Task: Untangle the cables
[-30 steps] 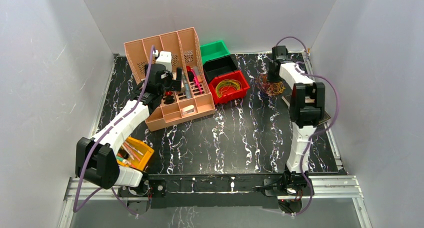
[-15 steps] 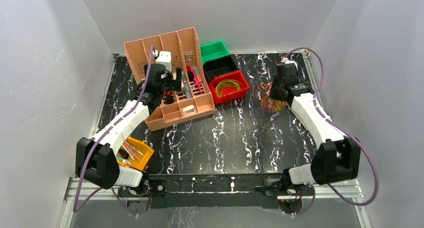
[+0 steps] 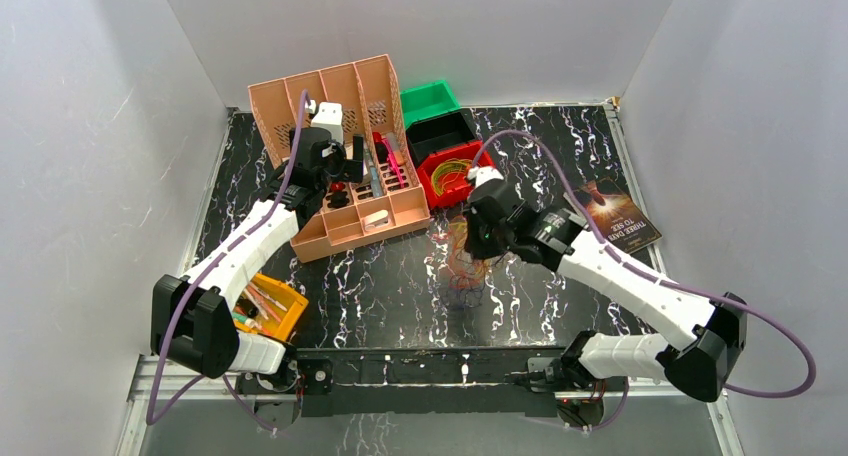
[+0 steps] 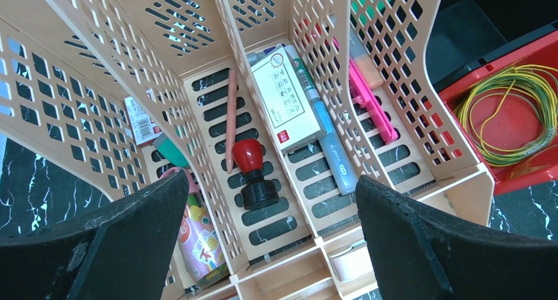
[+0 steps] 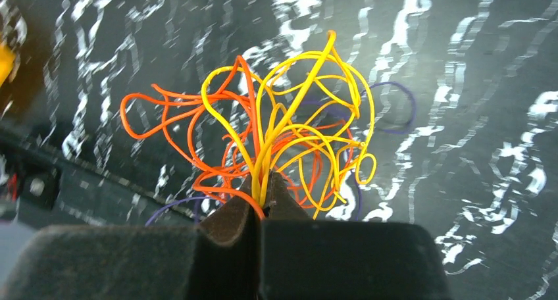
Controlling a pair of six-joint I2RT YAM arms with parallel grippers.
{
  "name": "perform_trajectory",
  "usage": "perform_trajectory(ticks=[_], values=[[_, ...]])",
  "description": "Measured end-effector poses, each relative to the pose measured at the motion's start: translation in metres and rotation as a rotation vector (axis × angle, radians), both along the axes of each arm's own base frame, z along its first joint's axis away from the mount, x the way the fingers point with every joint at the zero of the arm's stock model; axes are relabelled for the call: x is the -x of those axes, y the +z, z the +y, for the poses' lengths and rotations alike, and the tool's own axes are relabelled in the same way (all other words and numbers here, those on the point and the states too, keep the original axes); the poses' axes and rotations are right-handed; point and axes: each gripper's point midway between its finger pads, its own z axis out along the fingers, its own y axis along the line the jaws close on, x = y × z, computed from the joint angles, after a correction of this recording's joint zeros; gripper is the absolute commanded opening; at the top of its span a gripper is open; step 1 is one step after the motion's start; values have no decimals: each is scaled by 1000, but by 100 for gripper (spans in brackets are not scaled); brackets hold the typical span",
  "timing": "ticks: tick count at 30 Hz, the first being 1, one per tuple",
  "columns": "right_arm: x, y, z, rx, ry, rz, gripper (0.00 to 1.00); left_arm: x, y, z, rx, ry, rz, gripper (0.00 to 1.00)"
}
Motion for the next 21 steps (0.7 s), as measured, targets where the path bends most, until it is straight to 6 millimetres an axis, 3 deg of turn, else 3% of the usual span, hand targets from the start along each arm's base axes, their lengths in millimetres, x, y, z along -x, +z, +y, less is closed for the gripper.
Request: perform_trajectory(ticks=[2, 4, 8, 13, 16, 21], values=[[18, -1, 17, -23, 72, 13, 3, 0, 0, 0, 1, -2, 0, 98], [32, -7, 28, -43, 122, 29, 14, 0, 0, -1, 2, -3, 0, 98], [41, -27, 26, -18, 117, 58, 30, 0, 0, -1, 2, -3, 1, 98], [24, -37, 25, 24, 65, 10, 56, 0, 0, -2, 9, -10, 3, 98], [9, -37, 27, 69, 30, -27, 63, 0, 0, -3, 13, -12, 3, 98], [-16, -19, 21, 94, -54, -137, 68, 0, 0, -3, 13, -12, 3, 98]])
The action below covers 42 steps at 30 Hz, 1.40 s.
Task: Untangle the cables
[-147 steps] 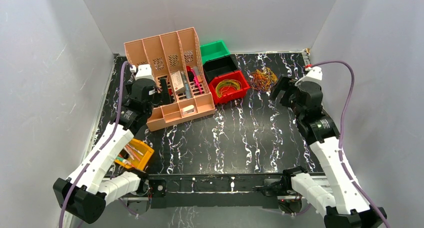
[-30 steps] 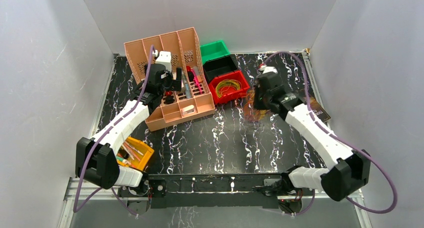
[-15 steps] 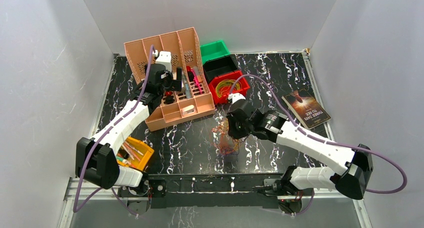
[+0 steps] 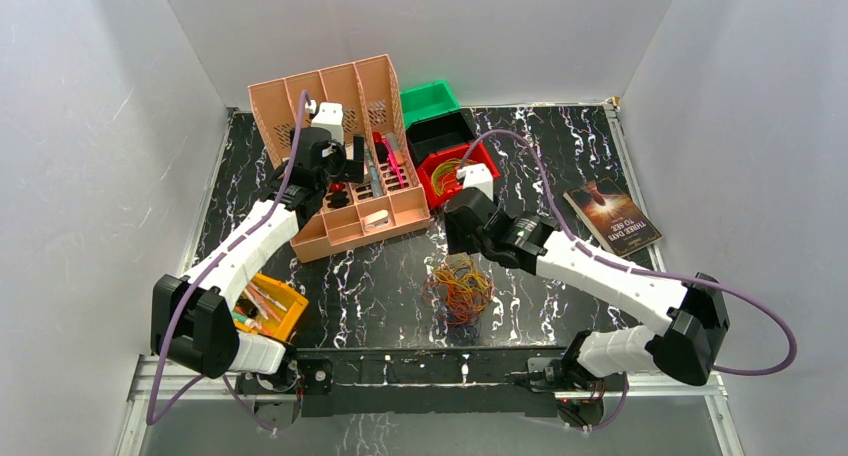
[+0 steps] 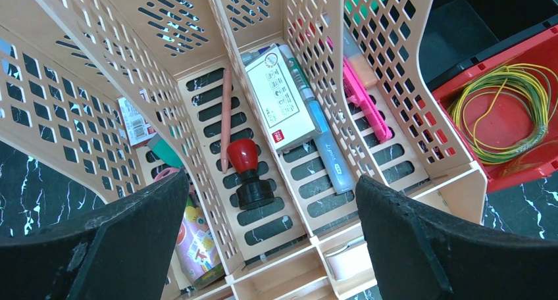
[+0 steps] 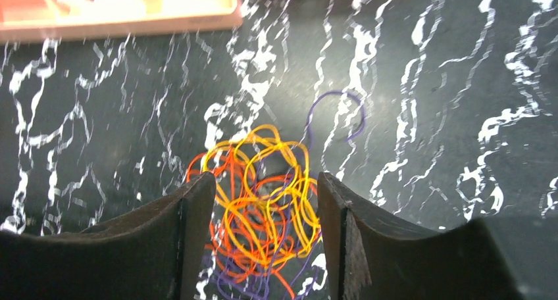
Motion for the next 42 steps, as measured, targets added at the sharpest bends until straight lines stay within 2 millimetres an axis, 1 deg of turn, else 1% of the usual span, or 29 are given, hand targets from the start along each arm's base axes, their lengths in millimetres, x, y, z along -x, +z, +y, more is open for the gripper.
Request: perform_trajectory(ticks=[2, 4, 7, 9, 10, 12, 14, 16, 21, 23, 25, 27, 30, 32, 35, 38, 40, 42], values=[[-12, 6, -6, -10, -55, -37, 73, 0, 0, 0, 0, -1, 0, 98], [-29, 12, -14, -41, -138, -71, 77, 0, 0, 0, 1, -1, 0, 98], [-62, 17, -30, -104, -281, -92, 88, 0, 0, 0, 1, -1, 1, 98], [-90, 17, -40, -141, -385, -91, 92, 0, 0, 0, 1, -1, 1, 98], [-100, 15, -43, -151, -420, -91, 95, 0, 0, 0, 2, -1, 1, 98], [-124, 8, -48, -172, -495, -79, 98, 0, 0, -1, 4, -2, 1, 98], [-140, 0, -44, -191, -531, -64, 98, 0, 0, -1, 5, -3, 2, 98], [-152, -7, -36, -209, -550, -46, 98, 0, 0, -1, 5, -4, 3, 98], [-178, -17, -15, -268, -627, -10, 98, 0, 0, -2, 6, -6, 2, 98], [-186, -24, -9, -277, -658, 6, 98, 0, 0, -2, 7, -6, 2, 98], [-190, -35, -5, -267, -686, 33, 98, 0, 0, -2, 6, -6, 2, 98], [-192, -51, -4, -244, -716, 66, 98, 0, 1, -2, 6, -6, 2, 98], [-188, -75, -6, -194, -751, 113, 98, 0, 0, -1, 6, -6, 4, 98], [-182, -87, -11, -163, -775, 140, 97, 1, 0, -1, 6, -6, 4, 98], [-176, -95, -17, -143, -803, 153, 95, 1, 0, -1, 5, -5, 4, 98], [-175, -100, -23, -143, -829, 146, 94, 1, 0, -1, 5, -5, 4, 98], [-172, -103, -31, -133, -845, 142, 94, 1, 0, -1, 5, -5, 4, 98], [-167, -106, -43, -118, -860, 145, 94, 1, 0, -1, 5, -5, 4, 98]])
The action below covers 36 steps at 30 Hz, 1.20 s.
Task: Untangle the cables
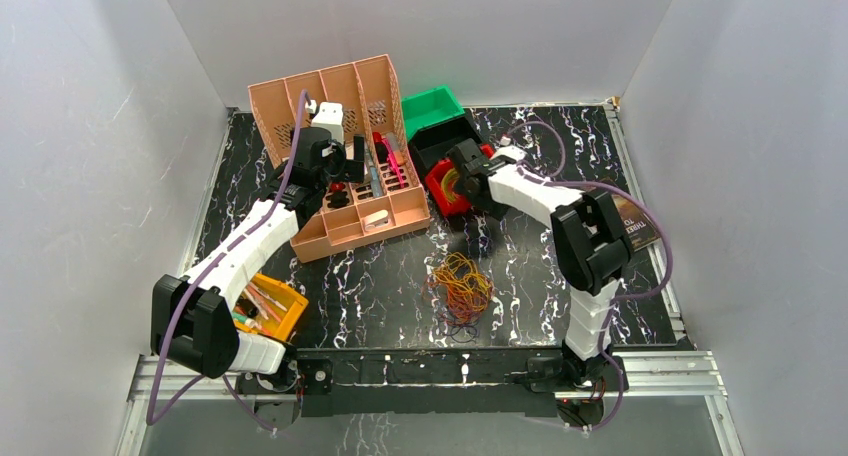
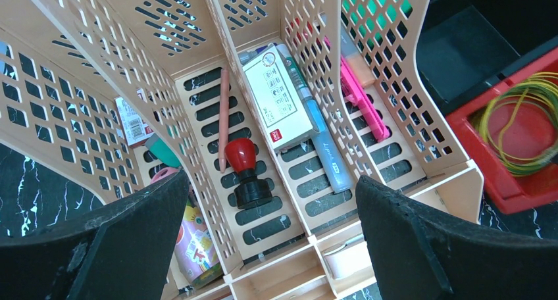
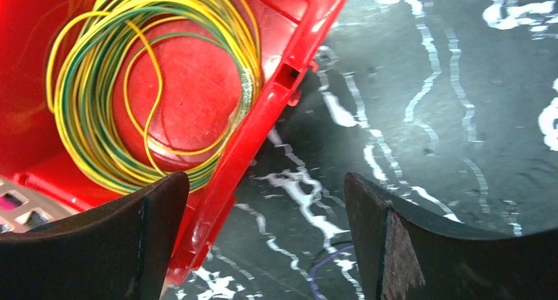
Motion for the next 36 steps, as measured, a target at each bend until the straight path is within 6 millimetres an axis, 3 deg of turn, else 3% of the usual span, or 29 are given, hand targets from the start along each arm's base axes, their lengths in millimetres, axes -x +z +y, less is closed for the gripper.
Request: perform_trajectory(ticks=[9, 17, 21, 24, 31, 36], values=[[36, 1, -86, 74, -86, 41, 93, 0, 0, 0, 0, 1, 0, 98], [72, 29, -154, 134, -162, 6, 93, 0, 0, 1, 1, 2, 0, 98], [78, 51, -182, 156, -199, -27, 92, 0, 0, 1, 1, 3, 0, 98], [76, 68, -177, 131, -137, -62, 92, 0, 0, 2, 3, 5, 0, 98], [48, 119, -133, -58, 31, -236, 85, 0, 0, 2, 5, 7, 0, 98], [21, 119, -109, -126, 81, -222, 79, 0, 0, 1, 10, 3, 2, 98]])
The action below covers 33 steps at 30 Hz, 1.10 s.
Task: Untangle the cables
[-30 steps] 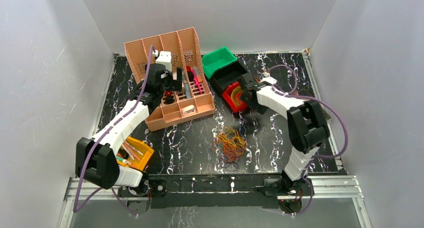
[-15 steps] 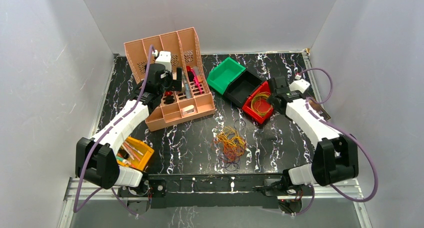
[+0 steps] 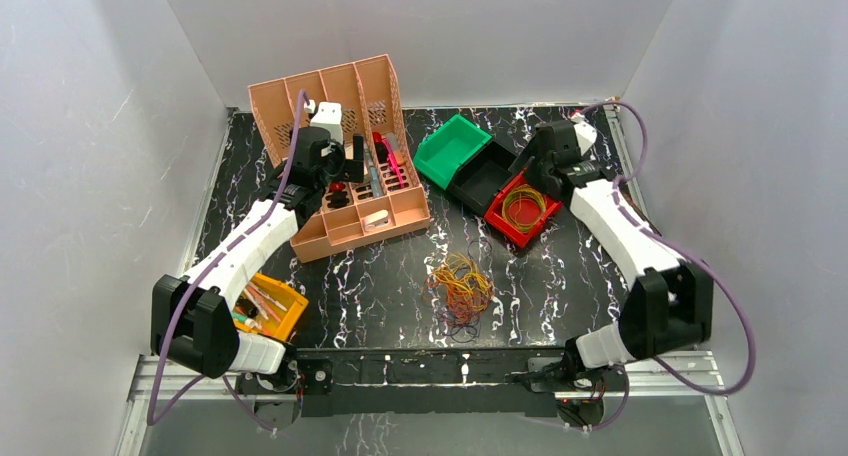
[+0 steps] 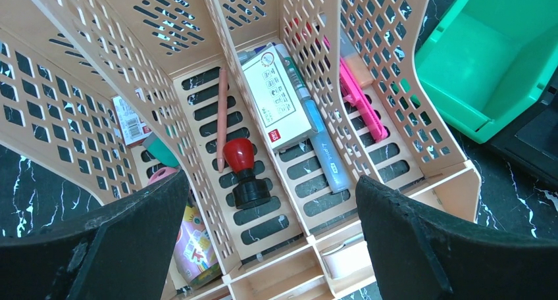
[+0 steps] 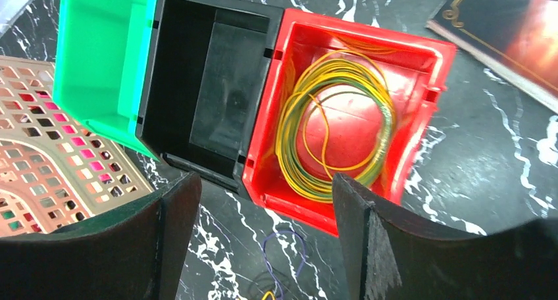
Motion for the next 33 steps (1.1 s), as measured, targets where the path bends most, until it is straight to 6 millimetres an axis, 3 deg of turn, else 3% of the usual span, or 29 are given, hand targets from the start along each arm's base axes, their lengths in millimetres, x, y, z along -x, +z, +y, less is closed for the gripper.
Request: perform_trajectory(ticks=[8, 16, 24, 33], values=[[-32, -52, 24, 10, 47, 136, 77, 0, 0, -2, 4, -8, 2, 98], [-50, -67, 38, 59, 52, 155, 74, 0, 0, -1, 3, -8, 2, 98], [-60, -99, 39, 152, 37, 207, 53, 1, -1, -1, 2, -8, 4, 98], [-58, -101, 31, 205, 41, 218, 32, 1, 0, -1, 1, -7, 3, 98]])
